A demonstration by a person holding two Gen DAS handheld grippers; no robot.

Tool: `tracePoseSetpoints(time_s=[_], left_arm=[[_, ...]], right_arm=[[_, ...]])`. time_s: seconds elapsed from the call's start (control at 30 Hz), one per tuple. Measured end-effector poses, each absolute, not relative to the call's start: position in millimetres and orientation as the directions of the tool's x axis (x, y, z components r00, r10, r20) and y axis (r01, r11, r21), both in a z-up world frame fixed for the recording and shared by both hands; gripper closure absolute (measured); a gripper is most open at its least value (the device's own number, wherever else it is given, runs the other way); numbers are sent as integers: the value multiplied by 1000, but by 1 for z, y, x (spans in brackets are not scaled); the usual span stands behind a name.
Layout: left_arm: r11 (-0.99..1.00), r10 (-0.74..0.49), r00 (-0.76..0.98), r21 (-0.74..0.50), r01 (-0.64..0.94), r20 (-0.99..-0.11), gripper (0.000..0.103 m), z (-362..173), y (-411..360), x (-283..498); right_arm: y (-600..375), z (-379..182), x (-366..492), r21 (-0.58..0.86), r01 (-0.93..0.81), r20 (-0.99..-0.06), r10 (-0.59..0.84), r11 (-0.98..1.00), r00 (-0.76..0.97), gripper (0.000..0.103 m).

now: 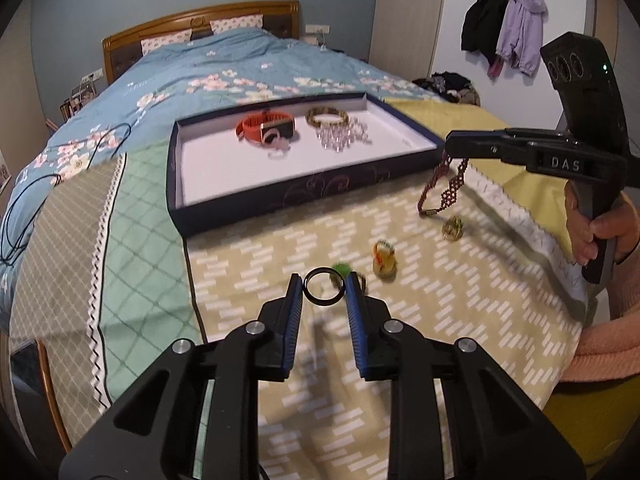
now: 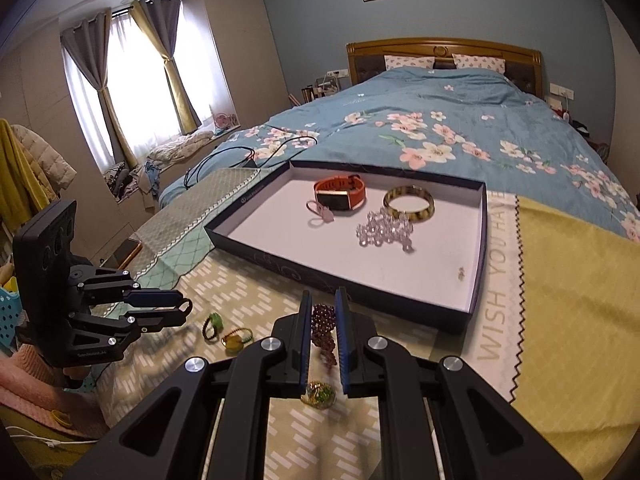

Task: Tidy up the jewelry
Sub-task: 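Lift the beaded bracelet with the right tool while the left tool grasps the black ring, then carry the beaded bracelet with the right tool while the left tool carries the black ring over the box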

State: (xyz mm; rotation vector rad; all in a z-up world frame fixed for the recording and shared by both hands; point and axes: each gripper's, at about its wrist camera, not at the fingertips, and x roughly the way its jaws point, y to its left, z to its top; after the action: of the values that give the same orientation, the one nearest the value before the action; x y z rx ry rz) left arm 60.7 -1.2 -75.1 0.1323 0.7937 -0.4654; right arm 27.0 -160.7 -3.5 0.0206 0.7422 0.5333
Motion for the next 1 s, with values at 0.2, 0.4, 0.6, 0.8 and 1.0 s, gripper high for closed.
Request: tracePoseSetpoints(time_s=[0.2,0.4,0.6,0.8,1.0], left_arm=[[884,-373,632,-53,464,-680,81,-60,-7,69],[882,-381,643,-54,468,-664,81,-53,-12,81],[887,-380,660,-52,459,-648,81,-44,-11,94],[892,-369,676,-39,450,-638,81,-38,-13,109],[894,-360,678,-29,448,-641,81,-38,-16,125]], right_arm=[[-158,9,31,184,-464,-618,469,867,631,93],[-156,19,36,171,-473,-600,472,864,645,93],[-152,26,43,157,-480,-590,472,863,655,93],[-152,34,55,169,-482,-573,483,860,662,93],[-149,36,69,180,-477,-568,487,860,664,93]])
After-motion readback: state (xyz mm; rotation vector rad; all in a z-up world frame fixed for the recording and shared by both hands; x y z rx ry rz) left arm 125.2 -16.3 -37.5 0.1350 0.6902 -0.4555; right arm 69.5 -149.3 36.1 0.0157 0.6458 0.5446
